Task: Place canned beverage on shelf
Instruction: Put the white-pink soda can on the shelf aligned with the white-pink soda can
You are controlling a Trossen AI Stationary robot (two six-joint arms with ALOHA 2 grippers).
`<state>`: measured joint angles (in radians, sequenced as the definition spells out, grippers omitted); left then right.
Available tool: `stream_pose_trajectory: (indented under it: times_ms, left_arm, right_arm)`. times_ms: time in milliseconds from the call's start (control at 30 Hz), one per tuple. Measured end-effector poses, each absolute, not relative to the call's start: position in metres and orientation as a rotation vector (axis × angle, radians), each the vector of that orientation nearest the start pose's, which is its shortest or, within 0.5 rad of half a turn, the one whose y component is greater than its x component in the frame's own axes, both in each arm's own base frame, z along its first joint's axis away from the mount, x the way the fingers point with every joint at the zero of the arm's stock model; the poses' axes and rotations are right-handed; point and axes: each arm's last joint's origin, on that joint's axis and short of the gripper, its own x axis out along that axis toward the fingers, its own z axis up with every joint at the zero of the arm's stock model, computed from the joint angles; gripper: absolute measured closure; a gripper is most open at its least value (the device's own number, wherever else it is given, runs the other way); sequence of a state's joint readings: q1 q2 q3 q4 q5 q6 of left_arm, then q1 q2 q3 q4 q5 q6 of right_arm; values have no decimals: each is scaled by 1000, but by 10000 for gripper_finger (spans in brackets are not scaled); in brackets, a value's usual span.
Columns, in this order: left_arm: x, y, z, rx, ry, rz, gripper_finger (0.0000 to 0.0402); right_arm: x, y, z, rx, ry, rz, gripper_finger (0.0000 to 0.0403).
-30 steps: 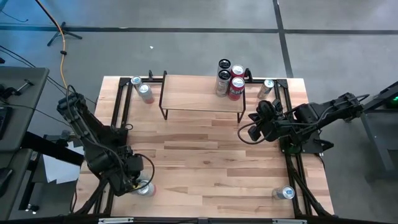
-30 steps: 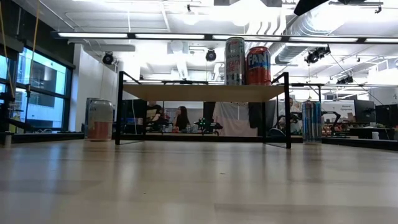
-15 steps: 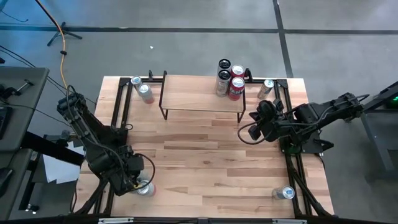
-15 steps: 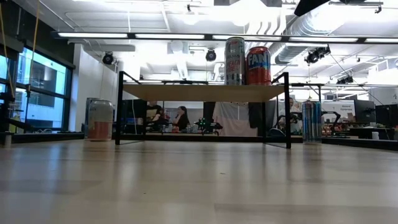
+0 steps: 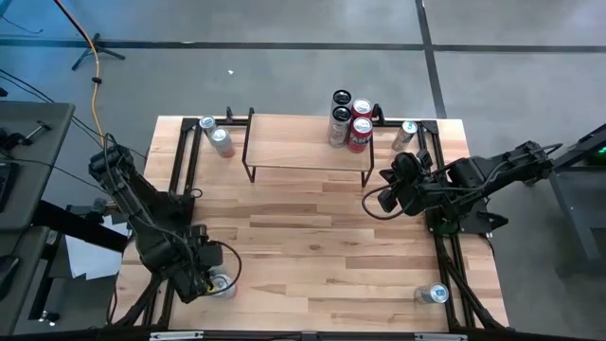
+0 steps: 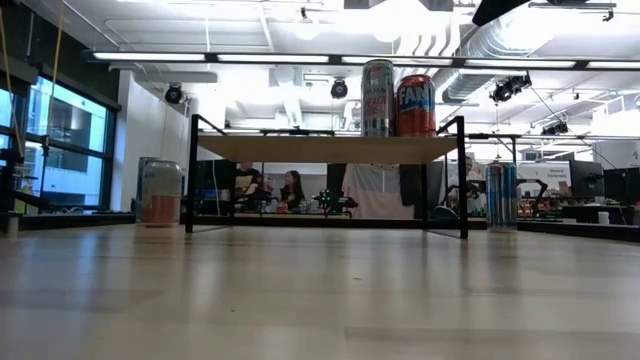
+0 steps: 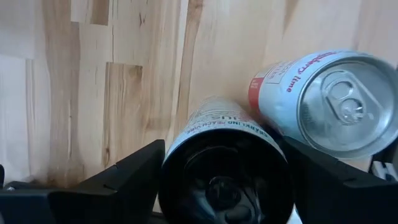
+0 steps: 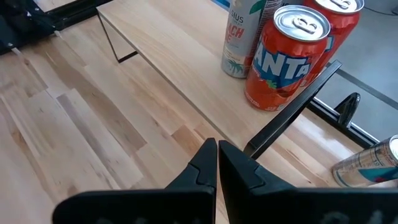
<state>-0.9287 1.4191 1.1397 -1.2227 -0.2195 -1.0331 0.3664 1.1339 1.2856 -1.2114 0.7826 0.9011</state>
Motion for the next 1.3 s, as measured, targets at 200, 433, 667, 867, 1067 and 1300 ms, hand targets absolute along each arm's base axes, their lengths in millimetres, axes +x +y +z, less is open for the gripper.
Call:
stream_pose_trajectory:
  times_ms: [200,433,667,867,1067,1300]
  left_arm:
    - [149,-189,256,-10,1356,130,128]
    - [151,-187,257,-35,1360,145,204]
    - [151,-169,277,-63,1346,166,210]
    - [144,-132,330,-70,1205,209,210]
    - [144,-101,376,-161,1050,185,210]
    - [160,-75,415,-179,939,176,210]
  right_arm:
    - [180,47,362,282,623,-731,402]
    - [180,47,362,282,622,-731,402]
    - [180,47,362,280,627,-719,402]
    - [189,51,369,222,567,-647,402]
    - [206,59,386,204,439,-466,377]
    - [242,78,416,248,125,-177,229]
